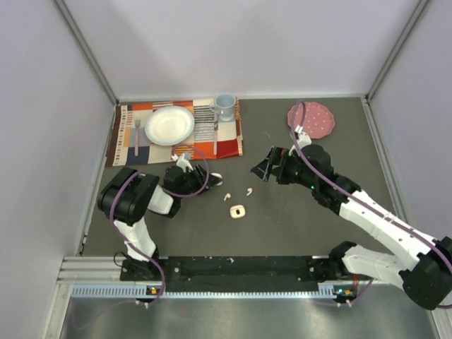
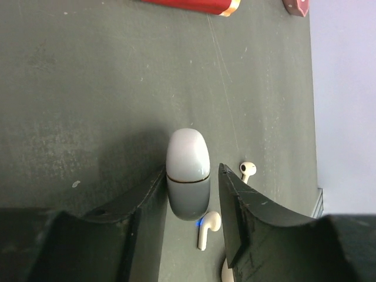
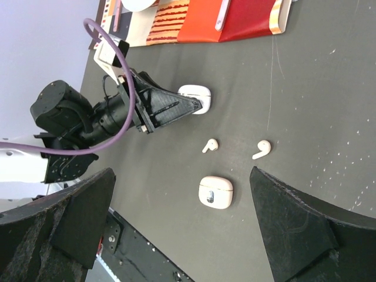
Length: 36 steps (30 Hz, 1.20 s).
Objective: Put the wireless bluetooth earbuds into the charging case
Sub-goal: Place the charging case with the earbuds at the center of the board.
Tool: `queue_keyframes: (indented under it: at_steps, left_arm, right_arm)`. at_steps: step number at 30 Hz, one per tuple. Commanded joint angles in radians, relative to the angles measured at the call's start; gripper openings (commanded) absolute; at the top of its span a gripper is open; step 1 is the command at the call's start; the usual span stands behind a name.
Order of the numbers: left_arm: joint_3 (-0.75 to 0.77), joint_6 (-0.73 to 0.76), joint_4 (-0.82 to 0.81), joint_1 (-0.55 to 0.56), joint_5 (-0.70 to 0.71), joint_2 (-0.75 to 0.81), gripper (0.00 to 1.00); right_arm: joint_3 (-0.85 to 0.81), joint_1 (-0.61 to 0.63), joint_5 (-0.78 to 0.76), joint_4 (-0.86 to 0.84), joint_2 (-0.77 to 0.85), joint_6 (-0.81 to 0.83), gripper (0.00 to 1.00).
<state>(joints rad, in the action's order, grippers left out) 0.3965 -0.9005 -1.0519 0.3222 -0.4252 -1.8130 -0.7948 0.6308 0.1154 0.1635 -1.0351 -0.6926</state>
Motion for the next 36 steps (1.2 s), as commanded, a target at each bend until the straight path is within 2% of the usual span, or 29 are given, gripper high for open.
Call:
queue_keyframes:
  at_steps: [1,11,22,26,30,36]
  left_arm:
    - [0.021,0.063,0.122,-0.006,0.040,0.055,0.45]
    - [0.018,0.110,0.210,-0.014,0.066,0.106,0.49]
    - [0.027,0.212,0.392,-0.017,0.140,0.259,0.52]
    - [0.024,0.247,0.447,-0.018,0.175,0.345,0.55]
    - [0.064,0.327,0.611,-0.021,0.193,0.444,0.57]
    - [0.097,0.405,0.739,-0.023,0.198,0.635,0.60]
  right_arm:
    - [0.012,0.000,0.003,-0.035,0.027,-0.002,0.99]
    - [0.019,0.000,0.000,-0.035,0.032,0.002,0.99]
    - [0.028,0.000,0.006,-0.035,0.010,0.010,0.99]
    - [0.025,0.000,0.007,-0.033,0.000,0.018,0.99]
    - [0.029,0.000,-0.010,-0.036,-0.022,0.022,0.99]
    - [0.000,0.000,0.023,-0.038,-0.092,0.042,0.99]
